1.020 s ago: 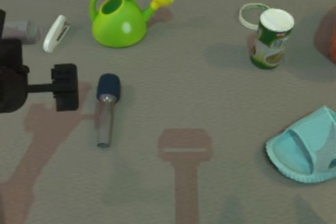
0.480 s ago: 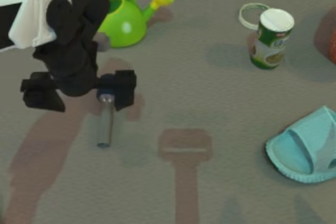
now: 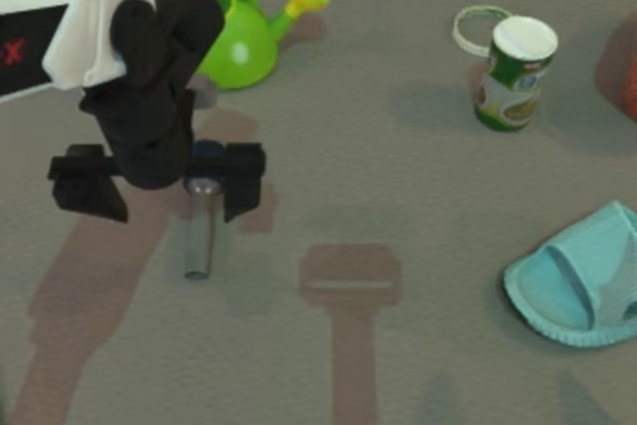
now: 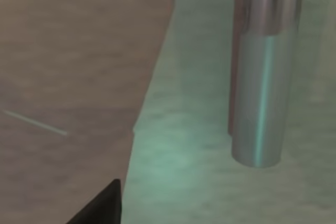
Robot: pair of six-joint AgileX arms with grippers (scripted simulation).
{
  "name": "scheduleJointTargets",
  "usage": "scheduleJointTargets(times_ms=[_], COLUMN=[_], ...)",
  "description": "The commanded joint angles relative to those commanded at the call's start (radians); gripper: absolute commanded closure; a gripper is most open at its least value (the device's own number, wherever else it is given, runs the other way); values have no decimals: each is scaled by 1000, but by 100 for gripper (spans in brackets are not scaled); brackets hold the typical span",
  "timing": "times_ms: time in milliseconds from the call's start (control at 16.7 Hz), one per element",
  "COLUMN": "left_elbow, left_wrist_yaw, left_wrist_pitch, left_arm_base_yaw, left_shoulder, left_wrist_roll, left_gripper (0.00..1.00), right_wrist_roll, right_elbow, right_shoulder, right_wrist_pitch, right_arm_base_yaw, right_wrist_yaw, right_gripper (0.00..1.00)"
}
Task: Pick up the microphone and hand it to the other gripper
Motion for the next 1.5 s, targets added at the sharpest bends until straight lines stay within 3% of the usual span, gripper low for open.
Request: scheduleJointTargets(times_ms=[540,840,1500], left_elbow=[-138,-148,-148], left_wrist_yaw=[2,2,2], left_wrist_pitch=[328,350,350], left_arm_base_yaw=[6,6,6], left_shoulder=[186,203,203], left_wrist_roll=[12,12,12], left_gripper=[0,0,83], right_wrist_roll=[0,0,0], right_elbow=[0,0,0], right_shoulder=[0,0,0], right_wrist_pitch=[0,0,0], right_arm_base_yaw=[0,0,0], right_wrist_yaw=[0,0,0], right_gripper=[0,0,0])
